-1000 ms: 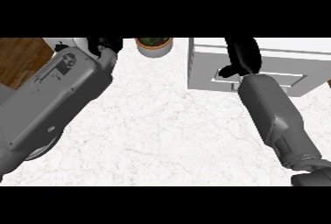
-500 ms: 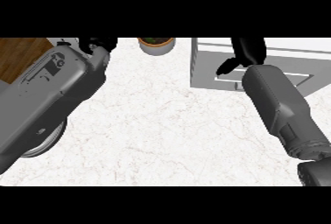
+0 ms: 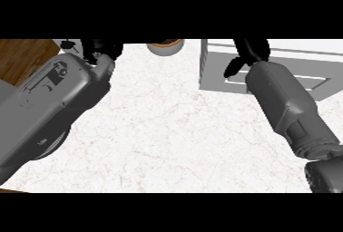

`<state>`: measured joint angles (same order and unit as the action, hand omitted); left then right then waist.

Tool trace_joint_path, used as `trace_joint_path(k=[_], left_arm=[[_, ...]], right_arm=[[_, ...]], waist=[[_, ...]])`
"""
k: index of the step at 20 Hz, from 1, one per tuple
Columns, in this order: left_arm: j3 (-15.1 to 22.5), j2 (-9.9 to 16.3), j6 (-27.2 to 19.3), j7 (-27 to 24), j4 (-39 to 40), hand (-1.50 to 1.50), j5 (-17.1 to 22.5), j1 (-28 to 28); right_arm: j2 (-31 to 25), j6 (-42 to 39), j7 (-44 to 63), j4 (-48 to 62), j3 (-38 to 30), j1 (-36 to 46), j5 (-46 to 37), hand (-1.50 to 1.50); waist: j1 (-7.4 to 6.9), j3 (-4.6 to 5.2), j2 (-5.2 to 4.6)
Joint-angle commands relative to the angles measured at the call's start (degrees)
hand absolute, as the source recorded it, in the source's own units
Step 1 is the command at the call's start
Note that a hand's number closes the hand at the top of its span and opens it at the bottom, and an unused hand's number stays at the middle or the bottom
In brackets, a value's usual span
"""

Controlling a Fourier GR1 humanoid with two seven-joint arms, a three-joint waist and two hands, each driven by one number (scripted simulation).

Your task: Pick up the can, place it into the drawer and close the drawer

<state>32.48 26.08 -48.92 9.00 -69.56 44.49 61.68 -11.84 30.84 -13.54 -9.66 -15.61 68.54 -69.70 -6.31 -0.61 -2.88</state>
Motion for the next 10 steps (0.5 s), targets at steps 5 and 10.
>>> trace_joint_path(k=[5,10], left_arm=[[-0.6,1.4,0.6,0.8,-1.9,-1.5,0.1,-1.6],[-0.4,2.4,0.4,2.2,-4.7,-1.5,-0.2,-2.3]], right_arm=[[1.9,-7.3,-7.1,-2.1,-16.3,4.2,17.6,-1.5],[-0.2,-9.5,-9.6,-1.6,-18.5,4.5,19.6,-1.5]], waist=[[-0.05,0.22,0.92],[-0.88,0.41,0.74]])
